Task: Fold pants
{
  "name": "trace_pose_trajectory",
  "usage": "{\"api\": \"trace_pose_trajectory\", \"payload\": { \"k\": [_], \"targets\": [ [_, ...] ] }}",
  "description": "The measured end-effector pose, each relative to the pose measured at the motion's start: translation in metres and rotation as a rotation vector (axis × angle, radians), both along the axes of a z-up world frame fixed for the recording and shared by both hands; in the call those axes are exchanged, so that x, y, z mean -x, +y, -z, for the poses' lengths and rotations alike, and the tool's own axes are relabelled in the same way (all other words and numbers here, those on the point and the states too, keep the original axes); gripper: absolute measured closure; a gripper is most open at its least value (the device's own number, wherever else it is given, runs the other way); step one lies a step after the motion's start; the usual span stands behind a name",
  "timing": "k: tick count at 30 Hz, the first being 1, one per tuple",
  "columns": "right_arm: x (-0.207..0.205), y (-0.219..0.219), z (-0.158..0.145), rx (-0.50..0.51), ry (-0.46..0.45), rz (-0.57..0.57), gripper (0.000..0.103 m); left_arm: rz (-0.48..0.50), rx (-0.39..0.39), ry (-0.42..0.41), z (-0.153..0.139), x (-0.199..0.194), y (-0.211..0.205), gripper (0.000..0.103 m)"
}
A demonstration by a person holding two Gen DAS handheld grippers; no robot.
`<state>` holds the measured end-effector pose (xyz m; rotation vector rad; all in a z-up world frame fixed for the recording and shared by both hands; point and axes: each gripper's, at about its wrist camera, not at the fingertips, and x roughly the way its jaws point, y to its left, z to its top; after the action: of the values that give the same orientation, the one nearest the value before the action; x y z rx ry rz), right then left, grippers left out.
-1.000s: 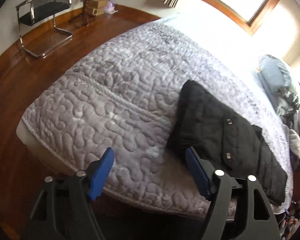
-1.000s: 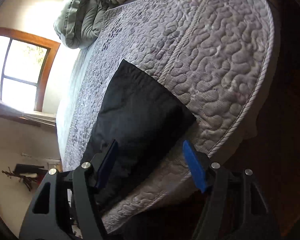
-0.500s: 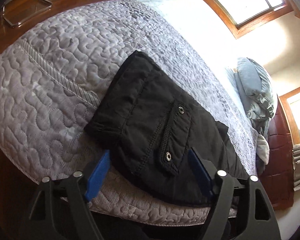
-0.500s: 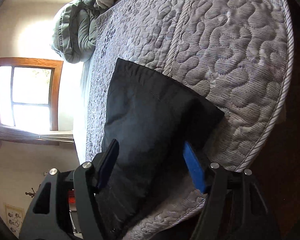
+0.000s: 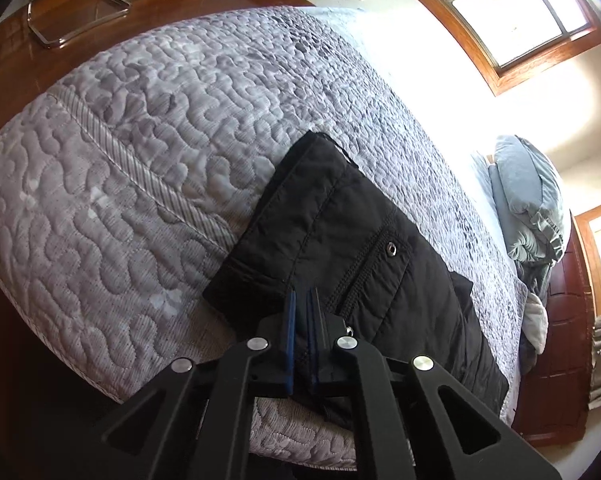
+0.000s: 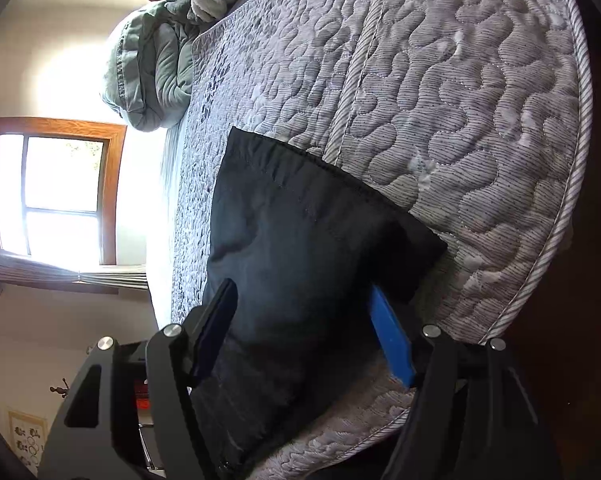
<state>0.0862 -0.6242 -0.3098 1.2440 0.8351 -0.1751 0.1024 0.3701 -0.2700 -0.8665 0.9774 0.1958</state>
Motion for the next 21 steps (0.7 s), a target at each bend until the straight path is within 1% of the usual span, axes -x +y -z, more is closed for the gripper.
{"api": "trace_pose_trajectory", "payload": {
  "k": [2,3,4,5,6,7,8,9,11,12,13,14,15,16,17,18,19,21],
  "targets": [
    [0.000,0.002,0.001,-0.002,0.005,-0.004,0.036,0.036,0.014,-0.004,-0.001,0.002,-0.008,0.098],
    [-0.001,0.003,0.001,-0.006,0.003,-0.008,0.036,0.037,0.007,-0.002,-0.002,0.004,-0.011,0.088],
    [-0.002,0.004,0.000,-0.007,0.002,-0.014,0.036,0.023,0.007,-0.005,-0.002,0.008,-0.012,0.059],
    [-0.002,0.005,-0.001,-0.001,0.003,-0.020,0.036,-0.006,0.015,-0.015,-0.003,0.013,-0.011,0.038],
    [-0.003,0.006,-0.002,0.008,0.002,-0.028,0.036,-0.042,0.022,-0.043,-0.004,0.019,-0.009,0.021],
    [-0.004,0.008,-0.003,0.012,0.003,-0.033,0.036,-0.064,0.027,-0.067,-0.006,0.023,-0.007,0.020],
    [-0.005,0.008,-0.002,0.012,0.003,-0.035,0.036,-0.057,0.038,-0.074,-0.006,0.023,-0.008,0.021],
    [-0.005,0.009,-0.001,0.009,0.004,-0.035,0.036,-0.042,0.051,-0.070,-0.004,0.020,-0.009,0.022],
    [-0.007,0.010,0.000,0.007,0.005,-0.035,0.036,-0.023,0.045,-0.046,0.000,0.012,-0.013,0.024],
    [-0.008,0.011,0.000,0.009,0.006,-0.035,0.036,-0.015,0.043,-0.030,0.003,0.007,-0.015,0.030],
    [-0.009,0.012,0.000,0.009,0.006,-0.037,0.036,-0.010,0.051,-0.018,0.007,0.003,-0.016,0.043],
    [-0.009,0.013,0.000,0.008,0.006,-0.037,0.036,-0.007,0.064,-0.010,0.010,-0.001,-0.017,0.050],
    [-0.009,0.013,0.000,0.008,0.005,-0.037,0.036,-0.010,0.058,-0.005,0.010,-0.004,-0.017,0.056],
    [-0.010,0.014,-0.001,0.008,0.005,-0.039,0.036,-0.012,0.045,0.001,0.010,-0.007,-0.017,0.065],
    [-0.012,0.016,-0.002,0.010,0.006,-0.040,0.036,-0.014,0.039,0.012,0.011,-0.010,-0.017,0.070],
    [-0.013,0.017,-0.002,0.013,0.006,-0.043,0.036,-0.020,0.039,0.024,0.013,-0.011,-0.016,0.080],
    [-0.014,0.017,-0.002,0.012,0.006,-0.045,0.036,-0.030,0.037,0.040,0.016,-0.012,-0.013,0.086],
    [-0.015,0.016,-0.001,0.007,0.007,-0.041,0.036,-0.052,0.035,0.059,0.019,-0.012,-0.009,0.094]
  ]
}}
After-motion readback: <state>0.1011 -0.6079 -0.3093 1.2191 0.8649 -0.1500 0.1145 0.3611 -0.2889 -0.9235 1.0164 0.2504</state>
